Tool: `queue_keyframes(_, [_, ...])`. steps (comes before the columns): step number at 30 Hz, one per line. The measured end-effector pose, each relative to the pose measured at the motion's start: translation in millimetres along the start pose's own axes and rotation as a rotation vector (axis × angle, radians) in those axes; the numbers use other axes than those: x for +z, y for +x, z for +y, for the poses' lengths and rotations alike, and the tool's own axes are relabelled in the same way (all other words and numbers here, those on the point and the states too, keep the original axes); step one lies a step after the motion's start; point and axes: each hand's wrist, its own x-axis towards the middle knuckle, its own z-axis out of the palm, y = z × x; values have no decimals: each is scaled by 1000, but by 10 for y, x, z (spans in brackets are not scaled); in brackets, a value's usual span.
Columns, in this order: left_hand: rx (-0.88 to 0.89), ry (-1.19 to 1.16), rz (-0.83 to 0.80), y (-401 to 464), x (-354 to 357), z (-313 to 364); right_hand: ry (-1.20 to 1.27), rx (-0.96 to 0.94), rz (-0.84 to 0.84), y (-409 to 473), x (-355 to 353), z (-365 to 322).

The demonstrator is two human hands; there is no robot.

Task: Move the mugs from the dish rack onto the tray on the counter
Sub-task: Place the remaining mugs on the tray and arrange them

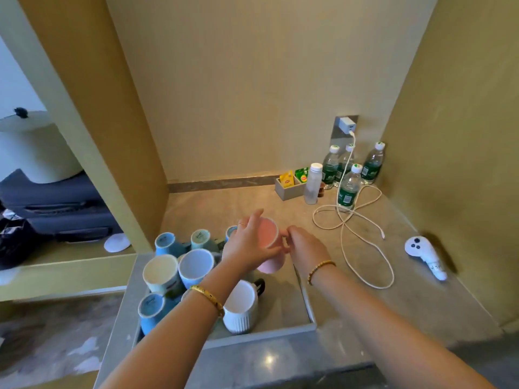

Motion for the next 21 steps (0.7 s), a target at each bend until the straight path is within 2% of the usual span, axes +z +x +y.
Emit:
queue_keyframes(3, [26,27,-56,287,24,39,-8,35,-2,247,-51,124])
queue_keyframes(8, [178,132,-323,666,22,-65,22,105,-10,530,39,288])
queue_keyframes(10, [187,139,-373,749,39,-139,27,120,-50,589,126,351])
queue_keyframes(21, [41,211,-312,1017,383,-368,77,116,-208,1041,455,608])
